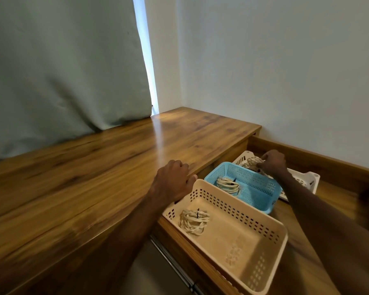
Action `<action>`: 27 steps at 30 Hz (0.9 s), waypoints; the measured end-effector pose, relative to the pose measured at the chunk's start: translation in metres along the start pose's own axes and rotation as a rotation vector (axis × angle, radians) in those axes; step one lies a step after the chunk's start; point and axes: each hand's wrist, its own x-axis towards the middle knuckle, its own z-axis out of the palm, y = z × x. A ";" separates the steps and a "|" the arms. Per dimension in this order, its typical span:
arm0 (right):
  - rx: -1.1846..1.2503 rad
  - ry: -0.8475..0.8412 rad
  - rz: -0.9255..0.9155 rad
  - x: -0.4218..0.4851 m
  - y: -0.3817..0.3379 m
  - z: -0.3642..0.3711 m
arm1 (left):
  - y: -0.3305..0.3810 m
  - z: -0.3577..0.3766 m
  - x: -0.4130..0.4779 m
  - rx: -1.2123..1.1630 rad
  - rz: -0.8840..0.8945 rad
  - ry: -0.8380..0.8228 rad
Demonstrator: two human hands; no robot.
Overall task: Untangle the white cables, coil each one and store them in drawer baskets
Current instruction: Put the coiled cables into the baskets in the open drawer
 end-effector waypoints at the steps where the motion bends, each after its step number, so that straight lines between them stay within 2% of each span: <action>1: -0.002 -0.025 -0.002 0.000 0.001 0.002 | 0.001 -0.001 0.000 -0.003 -0.006 -0.007; 5: -0.015 -0.067 -0.032 -0.001 -0.002 0.004 | 0.001 -0.002 0.002 -0.014 -0.024 -0.009; 9: -0.015 -0.039 -0.059 -0.015 -0.011 -0.003 | 0.003 -0.005 0.000 -0.047 -0.036 -0.024; 18: -0.072 -0.018 -0.257 -0.102 -0.068 -0.049 | 0.023 -0.040 -0.019 -0.189 -0.139 -0.186; 21: -0.128 -0.122 -0.295 -0.157 -0.091 -0.082 | 0.045 -0.063 -0.056 -0.225 -0.091 -0.145; 24: -0.042 -0.219 -0.302 -0.220 -0.110 -0.117 | 0.083 -0.081 -0.114 -0.326 0.012 -0.088; 27: 0.068 -0.203 -0.307 -0.288 -0.122 -0.150 | 0.127 -0.099 -0.175 -0.477 0.139 -0.100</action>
